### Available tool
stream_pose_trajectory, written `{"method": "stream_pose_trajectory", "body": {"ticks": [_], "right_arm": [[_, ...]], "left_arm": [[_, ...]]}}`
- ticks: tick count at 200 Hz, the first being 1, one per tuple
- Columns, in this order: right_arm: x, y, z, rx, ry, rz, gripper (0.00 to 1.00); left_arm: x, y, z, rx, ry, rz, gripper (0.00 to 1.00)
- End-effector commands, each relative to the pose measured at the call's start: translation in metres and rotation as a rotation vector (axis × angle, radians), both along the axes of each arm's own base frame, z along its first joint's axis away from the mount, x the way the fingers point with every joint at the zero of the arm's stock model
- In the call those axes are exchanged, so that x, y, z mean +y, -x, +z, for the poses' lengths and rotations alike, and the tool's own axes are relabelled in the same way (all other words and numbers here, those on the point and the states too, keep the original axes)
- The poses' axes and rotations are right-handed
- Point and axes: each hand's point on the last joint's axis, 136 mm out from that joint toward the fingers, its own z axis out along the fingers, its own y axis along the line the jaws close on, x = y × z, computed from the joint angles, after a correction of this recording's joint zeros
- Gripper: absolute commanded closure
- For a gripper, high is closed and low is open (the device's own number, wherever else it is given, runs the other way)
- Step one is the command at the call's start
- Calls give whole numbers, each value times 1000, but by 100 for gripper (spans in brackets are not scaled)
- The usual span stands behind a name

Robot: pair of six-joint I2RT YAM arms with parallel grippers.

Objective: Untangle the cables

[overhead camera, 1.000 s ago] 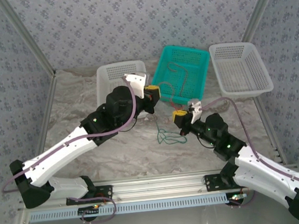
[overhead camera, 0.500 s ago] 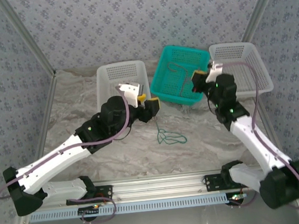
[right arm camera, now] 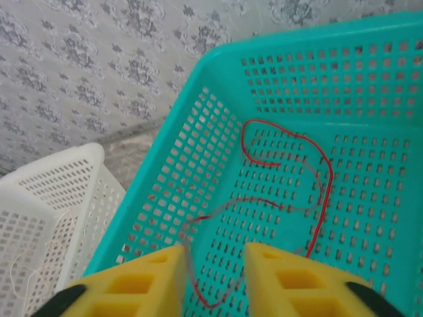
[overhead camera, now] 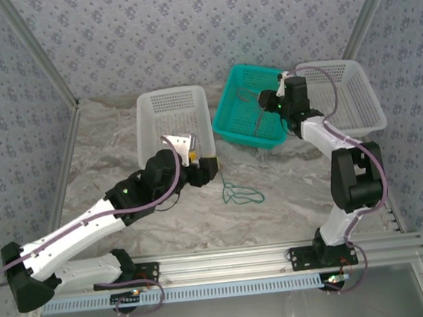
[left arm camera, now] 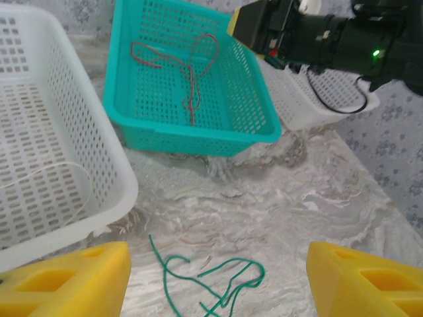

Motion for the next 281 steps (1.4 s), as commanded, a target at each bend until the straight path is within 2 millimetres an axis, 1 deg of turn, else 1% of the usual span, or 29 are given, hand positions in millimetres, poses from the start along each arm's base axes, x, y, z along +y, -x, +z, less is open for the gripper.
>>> {"method": "stream_pose_trajectory", "body": {"ticks": [1, 9, 11, 21, 29, 35, 37, 44, 50, 51, 52, 70, 78, 89, 108, 123, 137, 150, 166, 185, 191, 205, 219, 237, 260, 281], "right_arm": [[1, 15, 63, -123, -27, -3, 60], [1, 25, 81, -150, -24, -1, 57], [1, 30, 72, -128, -19, -1, 57], [1, 49, 77, -108, -17, 5, 56], [2, 68, 85, -104, -26, 12, 56], [6, 84, 82, -96, -24, 23, 56], [8, 89, 79, -89, -21, 27, 56], [10, 111, 80, -100, -16, 33, 55], [14, 128, 72, -88, -3, 41, 55], [14, 132, 75, -98, -3, 42, 55], [14, 135, 75, -99, -1, 43, 54], [21, 189, 55, -73, 32, 78, 46], [23, 212, 41, -32, 46, 107, 44], [25, 239, 21, 37, 53, 144, 43], [28, 277, -14, 170, 48, 196, 43], [35, 296, -38, 258, 17, 240, 43], [44, 307, -60, 325, -9, 274, 43], [46, 309, -76, 376, -15, 258, 43], [51, 306, -84, 389, -20, 259, 43], [52, 299, -87, 392, -12, 243, 43], [52, 298, -87, 394, -5, 240, 43], [52, 295, -86, 397, 8, 236, 43], [52, 294, -87, 401, 15, 231, 43], [51, 294, -89, 407, 12, 227, 43], [51, 294, -91, 408, 4, 214, 43], [51, 292, -89, 402, -3, 212, 43]], "left_arm": [[5, 3, -12, 30, -13, 20, 29], [5, 3, -18, 37, -24, 20, 29], [5, 3, -20, 38, -28, 22, 29], [4, 2, -28, 44, -47, 20, 29], [2, 1, -33, 48, -61, 17, 29], [0, 1, -39, 52, -74, 12, 29], [0, 0, -41, 53, -80, 11, 29], [-2, 0, -48, 61, -102, 7, 29], [-3, 0, -55, 71, -122, 0, 29], [-3, 0, -56, 72, -125, -2, 29], [-4, 0, -58, 76, -131, -3, 29], [-11, 4, -80, 137, -203, -54, 29], [-16, 8, -89, 169, -225, -87, 30], [-26, 15, -101, 215, -242, -147, 30], [-36, 23, -127, 296, -261, -191, 31], [-45, 26, -145, 355, -227, -203, 31], [-56, 26, -159, 422, -169, -194, 32], [-67, 25, -168, 459, -118, -184, 32], [-75, 15, -174, 469, -57, -133, 32], [-69, 2, -187, 479, -40, -20, 32], [-66, -1, -192, 477, -41, 8, 34], [-61, -7, -200, 483, -42, 62, 48], [-59, -10, -201, 477, -39, 82, 60], [-58, -11, -200, 468, -32, 85, 65], [-57, -9, -205, 488, -36, 72, 73], [-62, -5, -207, 504, -17, 45, 75]]}}
